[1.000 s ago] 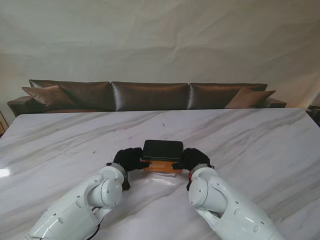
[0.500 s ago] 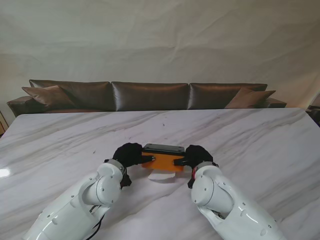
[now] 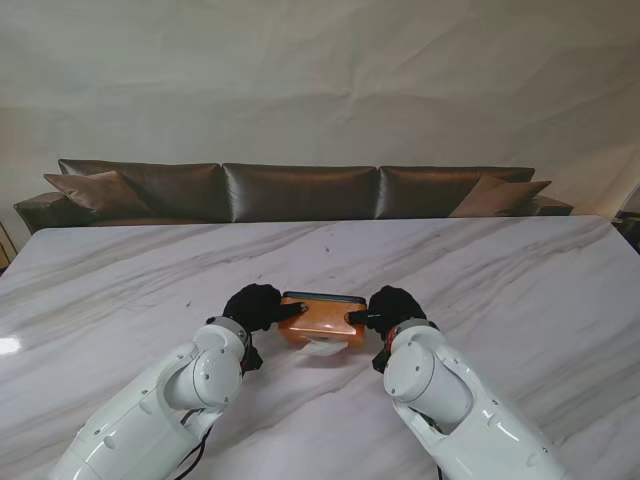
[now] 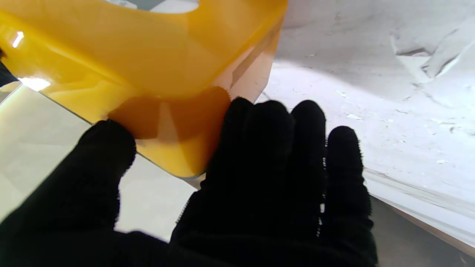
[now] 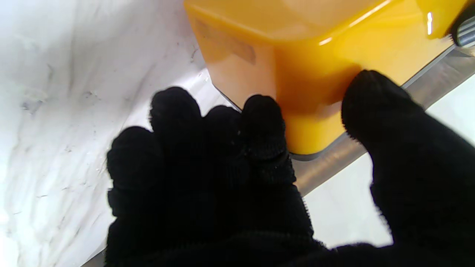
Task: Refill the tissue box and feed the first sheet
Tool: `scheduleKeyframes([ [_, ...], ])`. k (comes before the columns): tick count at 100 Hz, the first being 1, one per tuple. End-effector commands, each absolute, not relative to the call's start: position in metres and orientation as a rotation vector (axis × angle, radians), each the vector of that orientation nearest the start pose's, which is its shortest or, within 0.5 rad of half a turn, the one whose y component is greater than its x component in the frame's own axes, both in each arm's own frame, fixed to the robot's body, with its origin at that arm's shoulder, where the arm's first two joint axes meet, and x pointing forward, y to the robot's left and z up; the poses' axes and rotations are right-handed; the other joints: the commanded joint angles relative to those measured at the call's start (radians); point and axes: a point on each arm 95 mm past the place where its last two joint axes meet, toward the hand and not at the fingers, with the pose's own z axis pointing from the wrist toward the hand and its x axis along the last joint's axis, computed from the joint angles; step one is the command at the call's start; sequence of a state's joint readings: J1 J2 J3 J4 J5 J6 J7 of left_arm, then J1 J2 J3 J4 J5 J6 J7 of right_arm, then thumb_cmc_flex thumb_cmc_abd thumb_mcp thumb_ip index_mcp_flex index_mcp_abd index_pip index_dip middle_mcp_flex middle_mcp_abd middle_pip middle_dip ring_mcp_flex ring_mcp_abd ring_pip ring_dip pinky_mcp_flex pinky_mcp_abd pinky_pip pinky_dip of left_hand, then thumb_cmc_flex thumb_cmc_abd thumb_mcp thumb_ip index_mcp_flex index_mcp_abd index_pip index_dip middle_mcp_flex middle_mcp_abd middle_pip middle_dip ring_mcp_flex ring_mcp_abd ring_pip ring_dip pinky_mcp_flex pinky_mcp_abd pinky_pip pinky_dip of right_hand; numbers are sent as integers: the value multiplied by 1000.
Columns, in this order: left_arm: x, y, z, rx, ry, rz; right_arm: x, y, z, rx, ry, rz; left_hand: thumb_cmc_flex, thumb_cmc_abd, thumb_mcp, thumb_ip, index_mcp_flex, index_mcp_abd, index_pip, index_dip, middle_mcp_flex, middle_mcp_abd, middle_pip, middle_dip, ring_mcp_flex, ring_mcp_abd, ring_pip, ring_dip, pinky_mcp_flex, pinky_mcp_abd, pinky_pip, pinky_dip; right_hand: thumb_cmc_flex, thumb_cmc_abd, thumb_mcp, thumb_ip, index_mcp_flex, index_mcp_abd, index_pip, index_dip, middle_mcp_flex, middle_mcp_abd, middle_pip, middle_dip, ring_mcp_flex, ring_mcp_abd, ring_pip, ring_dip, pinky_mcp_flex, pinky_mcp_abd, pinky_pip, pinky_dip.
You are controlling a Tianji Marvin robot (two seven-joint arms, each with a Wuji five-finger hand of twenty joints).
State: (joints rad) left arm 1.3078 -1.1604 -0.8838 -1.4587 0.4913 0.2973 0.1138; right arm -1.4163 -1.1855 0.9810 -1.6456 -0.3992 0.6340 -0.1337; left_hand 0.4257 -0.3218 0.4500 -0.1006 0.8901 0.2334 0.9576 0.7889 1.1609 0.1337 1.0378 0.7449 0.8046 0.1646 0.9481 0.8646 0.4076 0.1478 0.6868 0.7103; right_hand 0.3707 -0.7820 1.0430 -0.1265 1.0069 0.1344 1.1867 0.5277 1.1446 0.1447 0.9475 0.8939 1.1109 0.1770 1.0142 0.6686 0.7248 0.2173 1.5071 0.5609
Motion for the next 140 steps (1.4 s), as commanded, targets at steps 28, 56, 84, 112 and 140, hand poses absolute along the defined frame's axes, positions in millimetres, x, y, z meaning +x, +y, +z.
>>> scheduleKeyframes([
  [28,435,-83,-341,-1750,1202,-1566,419,69,-325,2028,980,1393,-1,155,17,69,103,-379,208,82,54,-168,-37,10,28,47,34,19,6,48,778,25,10,-39,49,25,28,-385,26,32,82,-148,70,44,14,-48,57,19,-3,-92,52,-4],
  [56,430,-72,-341,-1842,1028,-1574,418,55,-327,2039,987,1414,-30,300,-328,87,-41,-267,5,-69,-143,-74,-170,-40,-166,106,-77,-6,-75,32,712,37,-262,151,-190,184,-22,-272,-167,220,-16,-139,38,59,-64,-48,28,22,-56,-100,14,-17],
  [84,420,-57,-335,-1843,1059,-1536,412,46,-328,2012,1048,1418,-81,289,-449,134,-313,-209,-279,-223,-428,-90,-303,-83,-365,86,-234,-77,-144,-45,668,12,-310,163,-161,205,-184,-217,-289,174,-164,-132,9,57,-165,-43,-18,23,-121,-108,-48,-25],
  [112,408,-39,-334,-1755,1223,-1509,400,38,-329,1918,1154,1357,-11,145,-421,189,-643,-178,-405,-309,-765,-175,-421,-153,-542,17,-382,-158,-317,-63,557,-11,-245,96,-163,253,-529,-116,-487,35,-521,-128,-102,-33,-344,-54,-169,-13,-243,-121,-192,-28],
  [140,405,-33,-341,-1586,1408,-1425,395,44,-338,1842,1188,1247,104,-59,-291,140,-748,-164,-428,-378,-876,-200,-450,-253,-578,-31,-422,-172,-375,-63,497,27,-149,84,-205,250,-586,-80,-485,-10,-581,-113,-82,-102,-361,-77,-142,-1,-251,-142,-208,5],
])
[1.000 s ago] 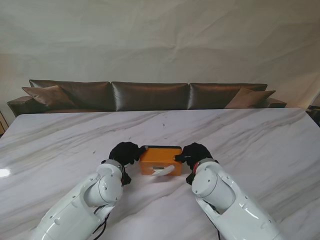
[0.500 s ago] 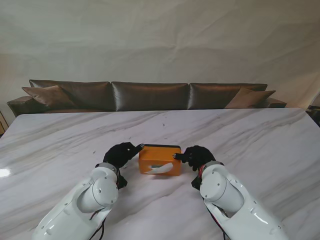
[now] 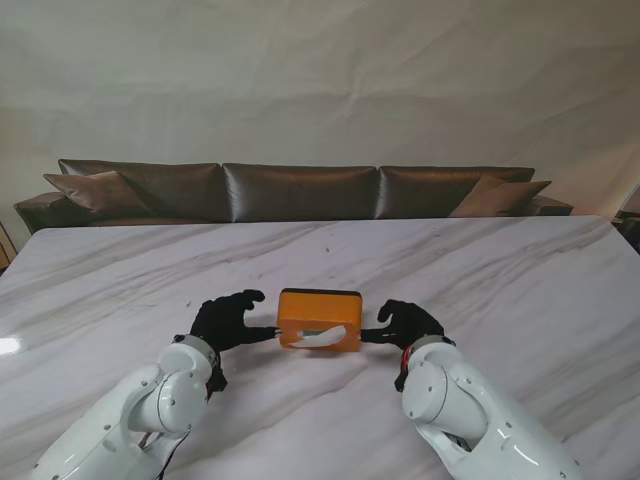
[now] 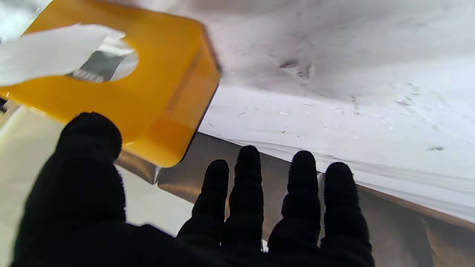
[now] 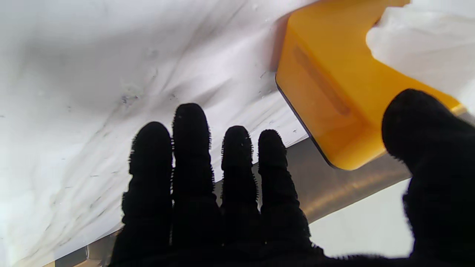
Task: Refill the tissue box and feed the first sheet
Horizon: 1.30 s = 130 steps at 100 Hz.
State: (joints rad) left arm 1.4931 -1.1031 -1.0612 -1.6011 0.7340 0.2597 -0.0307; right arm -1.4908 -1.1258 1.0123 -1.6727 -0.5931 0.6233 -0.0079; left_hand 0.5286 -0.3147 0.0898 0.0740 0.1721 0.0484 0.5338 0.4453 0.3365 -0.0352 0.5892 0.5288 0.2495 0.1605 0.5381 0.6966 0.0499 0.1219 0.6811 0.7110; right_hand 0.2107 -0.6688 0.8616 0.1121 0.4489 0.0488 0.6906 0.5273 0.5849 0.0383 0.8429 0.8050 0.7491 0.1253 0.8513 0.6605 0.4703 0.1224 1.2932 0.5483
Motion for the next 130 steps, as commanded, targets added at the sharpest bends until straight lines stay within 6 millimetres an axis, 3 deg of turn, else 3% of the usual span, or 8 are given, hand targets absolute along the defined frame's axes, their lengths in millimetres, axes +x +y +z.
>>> scheduleKeyframes([
  [1,405,-34,-341,-1584,1410,-1424,395,45,-339,1841,1190,1245,3,-71,74,-37,-29,21,-3,-36,-51,-31,-1,-38,-22,-26,-11,-4,-18,-37,502,27,13,-30,-23,12,-28,5,12,-9,-20,-7,23,-14,1,-25,21,7,4,-46,6,17],
  [6,406,-36,-344,-1569,1421,-1421,396,46,-341,1838,1198,1238,-70,-131,276,-96,-29,22,10,-40,-50,-31,1,-40,-16,-27,-5,-1,-18,-37,501,28,20,-31,-28,10,-26,4,15,-9,-19,-7,27,-14,3,-29,25,8,5,-47,7,18],
  [20,412,-41,-351,-1528,1474,-1411,398,53,-347,1850,1201,1240,-99,-161,395,-107,-32,15,62,-23,-27,-35,9,-47,-1,-42,3,-3,-17,-30,500,28,40,-34,-40,5,-15,2,27,-10,-8,-7,38,-14,12,-27,40,12,9,-46,12,20],
  [51,422,-57,-363,-1574,1488,-1465,402,67,-354,1868,1203,1272,-106,-128,416,-106,36,-4,106,-14,47,-29,25,-48,35,-51,18,0,2,-16,510,33,83,-41,-57,-4,27,-12,61,-6,42,-10,64,-7,49,-29,84,25,36,-45,45,27],
  [101,417,-81,-357,-1608,1415,-1616,401,88,-340,1873,1133,1405,-81,78,371,-62,258,-140,210,48,230,-71,44,-30,172,-64,122,47,67,-14,573,36,186,3,-82,-26,198,-97,148,20,221,-39,94,11,168,-24,120,25,116,-36,111,30],
  [107,417,-83,-355,-1611,1396,-1635,400,88,-337,1873,1118,1417,-79,94,361,-64,305,-156,236,70,259,-69,53,-21,192,-48,157,74,79,-12,585,34,172,-13,15,-108,231,-109,158,29,253,-41,91,25,188,-21,129,22,129,-33,132,18],
  [115,416,-85,-351,-1603,1372,-1652,400,88,-333,1868,1102,1426,-67,84,354,-78,372,-179,284,105,321,-64,75,-5,238,-53,198,102,104,-11,599,29,148,-36,105,-147,282,-131,169,33,303,-46,97,30,220,-20,140,22,154,-29,153,17],
  [130,418,-87,-347,-1609,1340,-1666,402,87,-329,1880,1081,1416,-55,72,353,-91,485,-189,352,140,445,-32,120,21,335,-38,256,129,155,-2,624,28,172,-76,139,-239,354,-191,279,-98,408,-51,107,42,299,-13,171,20,215,-23,203,14],
])
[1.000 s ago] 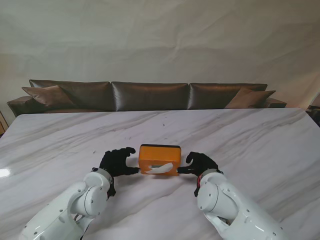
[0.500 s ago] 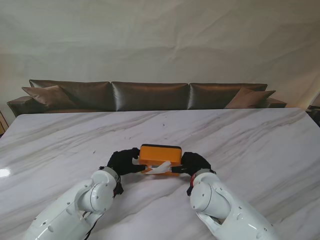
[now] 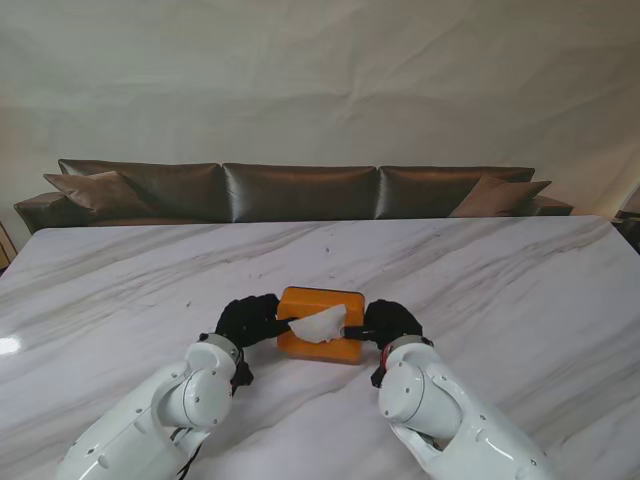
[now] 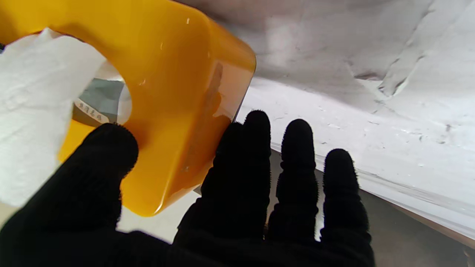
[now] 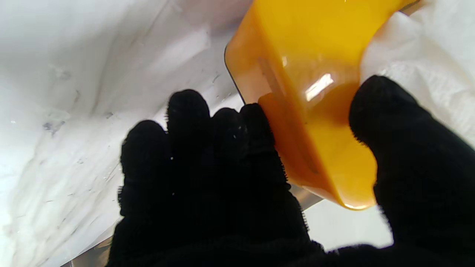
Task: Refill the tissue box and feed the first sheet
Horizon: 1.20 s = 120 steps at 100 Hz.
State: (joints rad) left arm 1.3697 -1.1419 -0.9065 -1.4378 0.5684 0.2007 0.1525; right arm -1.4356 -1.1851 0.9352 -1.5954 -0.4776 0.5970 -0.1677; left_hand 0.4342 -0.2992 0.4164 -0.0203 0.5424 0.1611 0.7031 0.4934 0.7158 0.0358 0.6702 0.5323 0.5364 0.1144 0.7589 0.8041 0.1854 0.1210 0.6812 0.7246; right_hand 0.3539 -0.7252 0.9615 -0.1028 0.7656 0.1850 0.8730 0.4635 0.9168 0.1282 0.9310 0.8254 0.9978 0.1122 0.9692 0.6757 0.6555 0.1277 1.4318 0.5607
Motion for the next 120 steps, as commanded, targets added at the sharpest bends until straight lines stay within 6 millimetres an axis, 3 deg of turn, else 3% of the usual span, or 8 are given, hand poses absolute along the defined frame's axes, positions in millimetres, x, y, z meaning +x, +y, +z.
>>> scheduleKeyframes([
  [1,418,-87,-347,-1610,1338,-1666,403,86,-329,1881,1079,1415,40,58,27,3,119,-298,185,93,69,-100,41,19,52,10,38,23,23,0,625,14,30,-19,39,-26,40,-330,114,-54,83,-142,17,23,54,1,55,3,34,-27,71,-1],
  [38,430,-84,-353,-1678,1223,-1639,420,79,-331,1945,1010,1367,31,73,59,1,302,-291,305,155,263,-51,130,79,214,68,176,71,166,48,722,22,41,3,43,-25,217,-379,221,-108,275,-135,36,32,211,18,112,-2,162,-4,172,-1],
  [67,432,-77,-356,-1711,1212,-1571,433,74,-340,1982,1006,1315,3,102,57,8,320,-274,286,170,270,-36,113,79,214,83,179,61,169,57,725,9,34,9,47,-31,213,-378,205,-127,271,-133,13,31,211,21,102,-12,165,-6,178,-15],
  [78,430,-71,-359,-1716,1217,-1530,436,72,-343,2001,996,1306,-9,120,33,13,238,-264,203,144,186,-31,77,70,170,76,158,56,142,36,708,-2,-3,34,17,-22,190,-331,123,-136,227,-119,-37,3,177,35,51,-35,139,-2,155,-37],
  [87,428,-67,-360,-1720,1210,-1509,436,70,-343,2004,991,1309,-20,126,11,20,160,-258,117,106,117,-32,44,54,144,70,141,54,129,28,697,-12,-71,121,-54,60,172,-263,-53,-20,165,-100,-84,-46,135,46,0,-51,106,2,125,-52],
  [100,425,-61,-358,-1719,1196,-1491,433,65,-340,2000,1012,1295,-24,122,-45,26,51,-247,-24,18,19,-29,-10,17,99,80,84,33,103,31,674,-30,-130,163,-182,113,56,-212,-176,12,79,-82,-176,-118,81,61,-63,-72,76,13,88,-59],
  [109,423,-56,-355,-1714,1214,-1464,430,60,-338,1999,1034,1277,-26,123,-104,37,-2,-250,-84,-25,-48,-28,-70,-27,62,86,-18,-32,71,45,651,-45,-195,129,-159,162,-30,-196,-226,4,21,-73,-238,-176,53,78,-119,-93,59,23,61,-64],
  [120,420,-49,-351,-1703,1232,-1435,426,54,-335,1991,1044,1262,-21,127,-176,54,-58,-249,-137,-54,-134,-27,-131,-80,21,99,-112,-109,46,59,620,-58,-251,106,-101,154,-115,-175,-273,-18,-51,-55,-302,-247,10,96,-191,-117,32,34,21,-71],
])
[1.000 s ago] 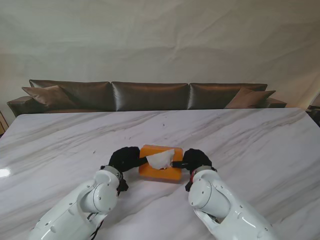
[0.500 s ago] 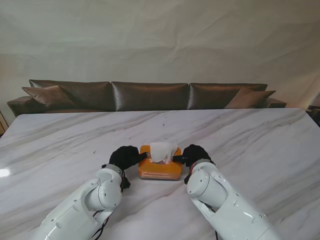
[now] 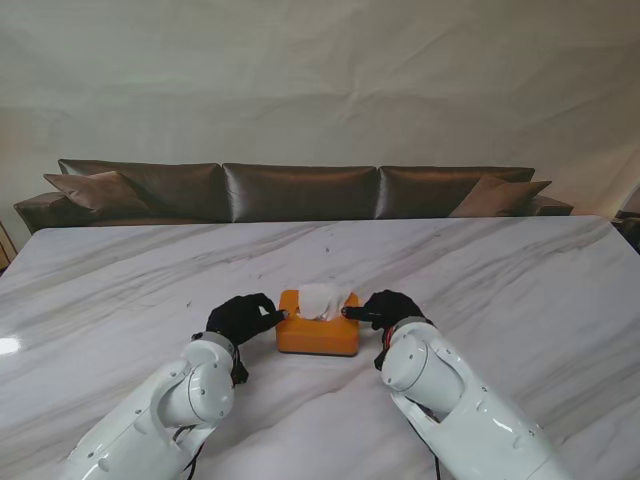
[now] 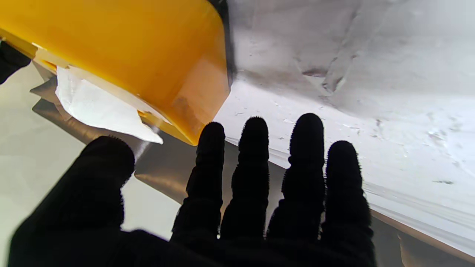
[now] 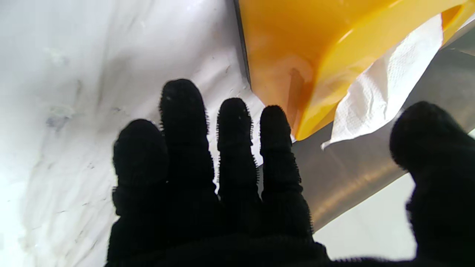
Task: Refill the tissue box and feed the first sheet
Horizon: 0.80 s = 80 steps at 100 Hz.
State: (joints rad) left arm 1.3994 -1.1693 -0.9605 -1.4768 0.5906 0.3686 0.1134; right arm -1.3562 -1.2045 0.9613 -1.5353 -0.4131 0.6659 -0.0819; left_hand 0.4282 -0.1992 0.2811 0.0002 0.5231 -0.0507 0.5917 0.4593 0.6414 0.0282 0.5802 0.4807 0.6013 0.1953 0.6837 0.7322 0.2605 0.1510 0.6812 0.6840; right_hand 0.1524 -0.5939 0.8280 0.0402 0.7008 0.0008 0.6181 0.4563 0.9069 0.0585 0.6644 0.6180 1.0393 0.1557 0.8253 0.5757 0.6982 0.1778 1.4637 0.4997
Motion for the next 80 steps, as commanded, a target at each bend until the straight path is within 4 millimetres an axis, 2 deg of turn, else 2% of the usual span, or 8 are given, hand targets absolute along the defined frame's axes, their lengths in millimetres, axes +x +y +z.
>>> scheduleKeyframes([
  [1,419,-49,-350,-1702,1232,-1433,426,54,-335,1990,1045,1261,-14,27,-47,35,-44,-38,-31,-22,-69,-20,-46,-33,-50,18,-47,-45,-33,31,612,-21,-52,-24,34,10,-58,9,-21,-12,-49,16,-41,-43,-40,54,-53,-19,-16,-16,-15,-11],
  [13,415,-42,-343,-1668,1225,-1424,419,47,-332,1944,1052,1258,2,17,-118,49,-117,-38,-104,-58,-218,-26,-114,-95,-202,8,-204,-157,-156,60,471,-76,-81,-10,39,5,-145,-6,-66,-44,-158,24,-126,-127,-199,71,-219,-73,-126,-21,-121,-16],
  [30,411,-30,-330,-1554,1253,-1481,415,36,-326,1790,1119,1307,12,4,-170,51,-170,-48,-261,-168,-369,-64,-237,-199,-425,-69,-404,-339,-333,64,177,-220,-128,24,34,-11,-255,-63,-121,-89,-359,6,-220,-206,-467,2,-419,-186,-323,-37,-348,-36],
  [38,408,-25,-324,-1467,1285,-1507,417,30,-325,1663,1153,1333,8,5,-189,48,-177,-75,-331,-228,-397,-125,-287,-230,-490,-125,-447,-405,-329,54,4,-317,-180,68,27,-32,-277,-120,-128,-102,-394,-21,-239,-234,-533,-25,-455,-223,-392,-40,-435,-54],
  [45,405,-21,-320,-1397,1297,-1521,418,26,-323,1575,1184,1340,-4,8,-209,46,-179,-95,-377,-265,-418,-140,-317,-248,-506,-138,-493,-453,-327,54,-83,-356,-231,110,29,-42,-291,-147,-134,-113,-409,-44,-253,-255,-563,-53,-483,-254,-420,-56,-490,-71],
  [57,400,-15,-313,-1314,1309,-1533,420,21,-322,1491,1202,1398,-36,20,-242,61,-186,-117,-435,-303,-436,-155,-384,-288,-524,-161,-558,-494,-325,49,-164,-383,-271,137,32,-42,-314,-183,-146,-126,-434,-74,-266,-279,-610,-90,-512,-293,-461,-84,-562,-106],
  [70,399,-11,-307,-1239,1338,-1521,423,17,-321,1399,1212,1446,-110,5,-239,121,-201,-122,-491,-330,-455,-161,-461,-334,-542,-164,-610,-499,-326,53,-226,-386,-306,155,36,-40,-351,-208,-159,-146,-460,-109,-275,-306,-651,-133,-530,-329,-497,-118,-618,-150],
  [80,398,-9,-305,-1200,1371,-1497,425,15,-319,1341,1229,1467,-136,-4,-225,127,-218,-120,-519,-341,-470,-158,-493,-355,-553,-168,-635,-500,-328,54,-261,-389,-320,160,41,-35,-371,-217,-164,-160,-472,-127,-277,-321,-670,-152,-544,-344,-517,-134,-650,-180],
])
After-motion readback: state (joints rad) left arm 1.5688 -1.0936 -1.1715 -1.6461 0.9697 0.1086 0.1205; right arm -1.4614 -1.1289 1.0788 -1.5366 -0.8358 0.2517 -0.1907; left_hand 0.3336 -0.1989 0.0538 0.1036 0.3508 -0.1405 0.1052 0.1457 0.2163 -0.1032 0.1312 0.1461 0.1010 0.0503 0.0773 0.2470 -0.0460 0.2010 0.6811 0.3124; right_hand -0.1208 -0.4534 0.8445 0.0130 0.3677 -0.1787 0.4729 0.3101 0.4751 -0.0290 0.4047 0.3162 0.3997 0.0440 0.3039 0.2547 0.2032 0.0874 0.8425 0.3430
